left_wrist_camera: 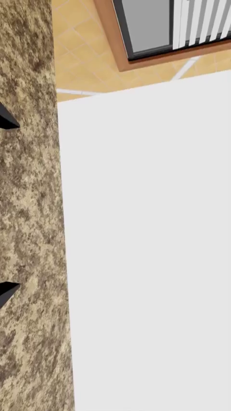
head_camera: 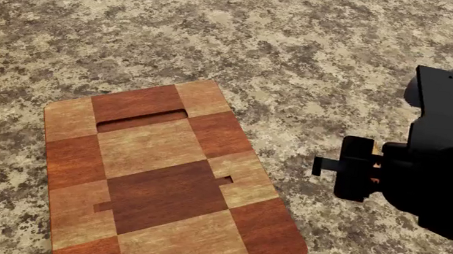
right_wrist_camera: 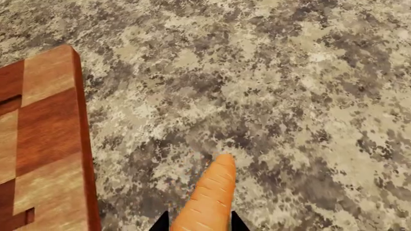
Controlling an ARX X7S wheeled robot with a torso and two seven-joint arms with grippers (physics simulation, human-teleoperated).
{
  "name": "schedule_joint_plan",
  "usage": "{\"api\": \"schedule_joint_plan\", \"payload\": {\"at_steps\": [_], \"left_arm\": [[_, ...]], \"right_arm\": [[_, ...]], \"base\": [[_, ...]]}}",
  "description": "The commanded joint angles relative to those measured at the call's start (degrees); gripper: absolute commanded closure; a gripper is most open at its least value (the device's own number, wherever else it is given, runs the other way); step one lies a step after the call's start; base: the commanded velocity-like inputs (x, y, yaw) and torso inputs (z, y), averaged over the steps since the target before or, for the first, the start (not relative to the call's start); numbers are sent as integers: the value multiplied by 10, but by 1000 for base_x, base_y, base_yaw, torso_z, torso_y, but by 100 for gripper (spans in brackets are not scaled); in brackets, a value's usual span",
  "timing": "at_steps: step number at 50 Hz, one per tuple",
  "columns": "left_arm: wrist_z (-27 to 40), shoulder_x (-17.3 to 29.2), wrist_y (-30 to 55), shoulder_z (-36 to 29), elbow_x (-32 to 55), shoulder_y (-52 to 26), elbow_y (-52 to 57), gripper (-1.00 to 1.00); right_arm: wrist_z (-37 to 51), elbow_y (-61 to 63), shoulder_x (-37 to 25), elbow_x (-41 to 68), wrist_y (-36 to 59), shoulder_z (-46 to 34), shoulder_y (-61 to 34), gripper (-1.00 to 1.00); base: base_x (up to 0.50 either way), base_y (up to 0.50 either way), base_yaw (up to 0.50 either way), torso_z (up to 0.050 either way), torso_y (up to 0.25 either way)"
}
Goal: Clear the non-vegetable object off the cutting board and place the vegetables onto it.
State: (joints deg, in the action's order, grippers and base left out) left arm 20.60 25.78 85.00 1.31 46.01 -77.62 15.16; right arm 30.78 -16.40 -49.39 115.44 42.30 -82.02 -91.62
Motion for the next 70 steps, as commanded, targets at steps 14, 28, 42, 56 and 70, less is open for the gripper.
{"api": "schedule_joint_plan", "payload": {"at_steps": [14,28,42,56,70], "left_arm": [[6,12,-12,-5,14,-5,-8,-100],[19,14,-7,2,27,-1,-1,-100],[26,19,-9,7,39,4,0,-100],[35,15,-12,5,49,2,-4,-100],[44,15,-12,7,63,-4,-6,-100]], "right_arm": [[23,61,-73,-4,-32,2,55,100],[41,87,-98,-1,-33,11,48,-100],[87,167,-131,22,-10,35,-1,-100],[158,317,-188,83,0,62,-31,-100],[243,458,-197,189,5,84,-73,-100]], "base": [[0,0,0,0,0],[0,0,0,0,0],[0,0,0,0,0],[0,0,0,0,0],[0,0,0,0,0]]}}
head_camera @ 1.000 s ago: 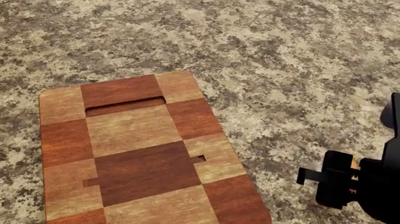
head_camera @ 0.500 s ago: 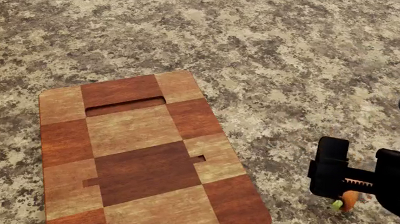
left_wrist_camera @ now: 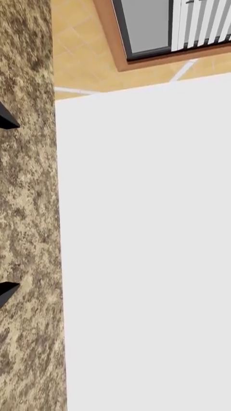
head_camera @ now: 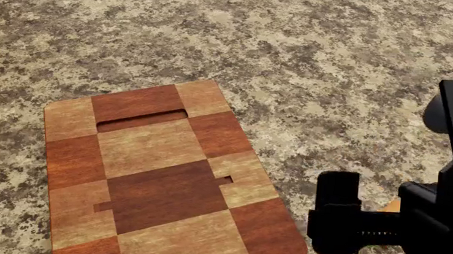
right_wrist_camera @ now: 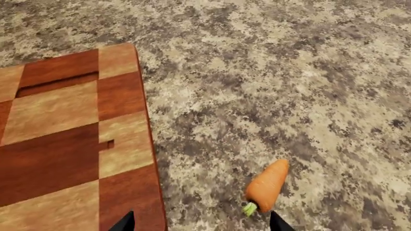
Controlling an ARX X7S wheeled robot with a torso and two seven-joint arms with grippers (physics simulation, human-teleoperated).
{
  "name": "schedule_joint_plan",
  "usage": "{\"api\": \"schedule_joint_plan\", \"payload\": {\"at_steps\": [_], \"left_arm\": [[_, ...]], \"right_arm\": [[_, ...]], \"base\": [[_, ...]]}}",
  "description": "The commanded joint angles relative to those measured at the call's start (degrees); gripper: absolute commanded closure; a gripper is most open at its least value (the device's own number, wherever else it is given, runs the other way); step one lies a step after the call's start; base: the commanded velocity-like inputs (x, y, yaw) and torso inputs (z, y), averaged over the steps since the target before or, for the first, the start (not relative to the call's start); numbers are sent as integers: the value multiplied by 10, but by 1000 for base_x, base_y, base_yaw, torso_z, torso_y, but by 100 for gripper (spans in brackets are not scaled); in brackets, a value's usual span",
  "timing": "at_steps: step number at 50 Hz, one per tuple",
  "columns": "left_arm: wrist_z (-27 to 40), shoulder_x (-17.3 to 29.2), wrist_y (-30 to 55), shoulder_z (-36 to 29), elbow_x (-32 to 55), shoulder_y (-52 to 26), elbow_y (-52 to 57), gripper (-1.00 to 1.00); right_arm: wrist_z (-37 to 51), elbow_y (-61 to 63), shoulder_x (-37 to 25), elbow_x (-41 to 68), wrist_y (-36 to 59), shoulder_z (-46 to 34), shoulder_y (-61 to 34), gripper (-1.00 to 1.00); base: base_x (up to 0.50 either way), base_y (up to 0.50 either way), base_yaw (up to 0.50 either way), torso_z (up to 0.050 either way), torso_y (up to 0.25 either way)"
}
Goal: Clear the non-vegetable object off the cutting board and place the vegetables onto it.
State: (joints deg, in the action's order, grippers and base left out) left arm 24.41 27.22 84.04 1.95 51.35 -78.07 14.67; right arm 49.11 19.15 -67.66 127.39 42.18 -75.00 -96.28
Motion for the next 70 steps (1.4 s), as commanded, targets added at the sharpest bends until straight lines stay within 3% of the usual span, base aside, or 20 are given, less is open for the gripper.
{"api": "schedule_joint_plan", "payload": {"at_steps": [1,29,41,53,66,70], "left_arm": [[6,1,-3,0,10,2,0,-100],[11,16,-19,-3,22,13,1,-100],[10,17,-36,-11,20,32,0,-100],[6,20,-54,-23,15,37,-8,-100],[11,21,-54,-24,22,32,-10,-100],[11,24,-57,-25,22,34,-11,-100]], "right_arm": [[64,109,-15,75,7,14,-28,-100],[229,228,42,330,18,7,-136,-100],[296,155,105,439,127,-37,-215,-100],[309,129,132,479,163,-75,-231,-100],[297,159,143,503,146,-99,-241,-100],[277,180,173,500,116,-91,-240,-100]], "base": [[0,0,0,0,0],[0,0,0,0,0],[0,0,0,0,0],[0,0,0,0,0],[0,0,0,0,0],[0,0,0,0,0]]}}
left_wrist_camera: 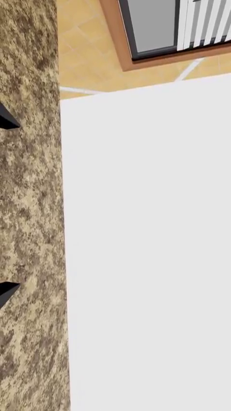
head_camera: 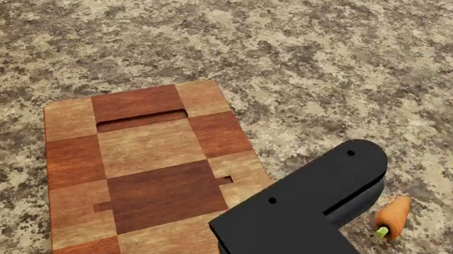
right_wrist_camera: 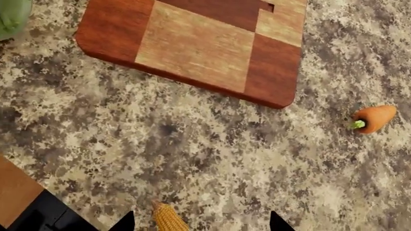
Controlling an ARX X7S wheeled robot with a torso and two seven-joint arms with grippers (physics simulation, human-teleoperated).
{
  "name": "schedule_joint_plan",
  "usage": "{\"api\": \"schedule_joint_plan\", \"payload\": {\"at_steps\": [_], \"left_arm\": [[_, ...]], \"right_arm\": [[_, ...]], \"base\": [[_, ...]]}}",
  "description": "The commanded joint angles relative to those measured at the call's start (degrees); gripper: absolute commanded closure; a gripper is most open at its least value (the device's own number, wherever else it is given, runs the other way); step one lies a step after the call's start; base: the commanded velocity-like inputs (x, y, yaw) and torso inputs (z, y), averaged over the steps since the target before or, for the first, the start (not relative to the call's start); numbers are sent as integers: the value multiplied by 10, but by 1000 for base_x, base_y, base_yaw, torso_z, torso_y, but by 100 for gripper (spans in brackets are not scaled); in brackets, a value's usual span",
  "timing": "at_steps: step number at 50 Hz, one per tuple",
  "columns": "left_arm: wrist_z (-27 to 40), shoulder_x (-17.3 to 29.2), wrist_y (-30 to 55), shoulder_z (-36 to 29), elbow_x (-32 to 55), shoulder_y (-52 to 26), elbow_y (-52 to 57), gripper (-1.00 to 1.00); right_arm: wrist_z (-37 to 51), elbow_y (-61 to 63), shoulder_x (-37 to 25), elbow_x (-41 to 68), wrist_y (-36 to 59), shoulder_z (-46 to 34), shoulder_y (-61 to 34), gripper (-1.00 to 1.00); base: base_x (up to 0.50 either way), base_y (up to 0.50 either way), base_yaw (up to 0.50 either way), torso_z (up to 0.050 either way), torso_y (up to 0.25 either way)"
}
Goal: Clear the non-vegetable object off the cutting board and place the vegetables onto it.
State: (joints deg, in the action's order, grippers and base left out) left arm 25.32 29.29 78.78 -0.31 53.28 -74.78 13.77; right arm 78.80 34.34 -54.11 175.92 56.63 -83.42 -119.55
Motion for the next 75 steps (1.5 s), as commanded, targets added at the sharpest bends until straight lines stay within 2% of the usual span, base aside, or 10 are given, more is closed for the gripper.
{"api": "schedule_joint_plan", "payload": {"at_steps": [1,8,38,75], "left_arm": [[2,4,-5,-3,3,2,-2,-100],[6,6,-3,0,8,0,0,-100],[10,9,-24,-17,8,12,-6,-100],[23,8,-28,-32,16,5,-10,-100]], "right_arm": [[-23,31,40,14,-33,-6,-8,-100],[-36,42,70,13,-50,-6,-13,-100],[-43,25,-10,-28,23,-69,13,-100],[-113,24,-47,-135,32,-80,106,-100]], "base": [[0,0,0,0,0],[0,0,0,0,0],[0,0,0,0,0],[0,0,0,0,0]]}}
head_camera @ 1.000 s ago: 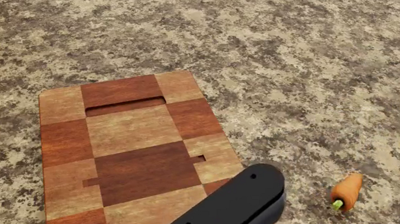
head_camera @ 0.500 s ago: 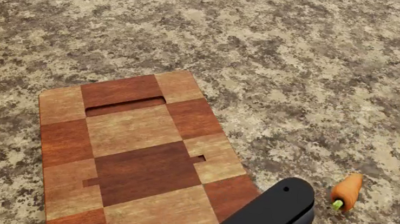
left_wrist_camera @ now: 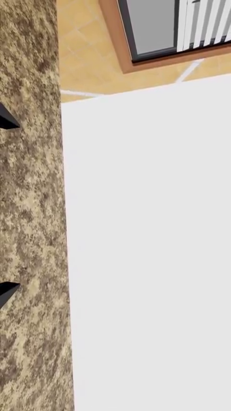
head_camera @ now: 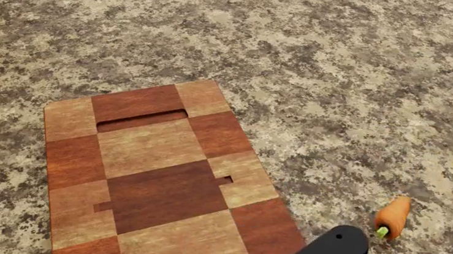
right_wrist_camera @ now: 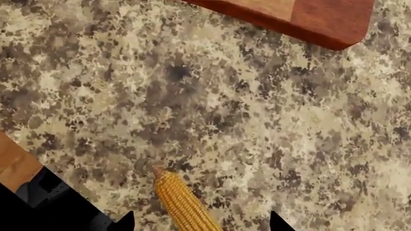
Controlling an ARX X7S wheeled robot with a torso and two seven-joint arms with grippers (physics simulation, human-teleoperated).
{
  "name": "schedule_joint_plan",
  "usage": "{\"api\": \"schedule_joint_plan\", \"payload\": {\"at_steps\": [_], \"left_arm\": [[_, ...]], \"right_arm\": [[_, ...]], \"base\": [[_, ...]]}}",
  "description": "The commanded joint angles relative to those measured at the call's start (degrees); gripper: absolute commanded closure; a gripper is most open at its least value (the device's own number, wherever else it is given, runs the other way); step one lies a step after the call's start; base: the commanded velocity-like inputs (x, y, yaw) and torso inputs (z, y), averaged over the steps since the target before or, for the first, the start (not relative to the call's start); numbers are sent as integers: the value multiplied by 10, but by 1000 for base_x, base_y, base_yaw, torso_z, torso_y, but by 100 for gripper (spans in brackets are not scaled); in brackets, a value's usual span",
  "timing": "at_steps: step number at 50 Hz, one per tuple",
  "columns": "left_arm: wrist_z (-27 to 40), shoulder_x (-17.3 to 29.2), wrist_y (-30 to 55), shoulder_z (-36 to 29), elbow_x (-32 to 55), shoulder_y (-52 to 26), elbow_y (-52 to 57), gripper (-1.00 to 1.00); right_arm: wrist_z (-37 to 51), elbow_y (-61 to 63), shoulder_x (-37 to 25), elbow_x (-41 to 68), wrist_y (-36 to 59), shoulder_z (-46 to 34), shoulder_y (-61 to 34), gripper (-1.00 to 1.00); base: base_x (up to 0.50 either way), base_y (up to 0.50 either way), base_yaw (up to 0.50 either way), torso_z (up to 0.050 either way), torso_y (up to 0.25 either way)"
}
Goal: Clear the non-vegetable object off the cutting board and place the vegetables onto it.
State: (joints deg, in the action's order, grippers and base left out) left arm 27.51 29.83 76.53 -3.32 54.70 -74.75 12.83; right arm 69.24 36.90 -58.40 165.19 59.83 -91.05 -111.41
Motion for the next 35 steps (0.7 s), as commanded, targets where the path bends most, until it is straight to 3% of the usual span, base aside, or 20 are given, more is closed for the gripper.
{"api": "schedule_joint_plan", "payload": {"at_steps": [1,35], "left_arm": [[1,3,-6,-3,1,5,0,-100],[5,11,-14,-8,8,5,-4,-100]], "right_arm": [[-20,-2,-5,-30,0,-3,27,-100],[-68,-11,3,-87,-5,-8,90,-100]], "base": [[0,0,0,0,0],[0,0,0,0,0]]}}
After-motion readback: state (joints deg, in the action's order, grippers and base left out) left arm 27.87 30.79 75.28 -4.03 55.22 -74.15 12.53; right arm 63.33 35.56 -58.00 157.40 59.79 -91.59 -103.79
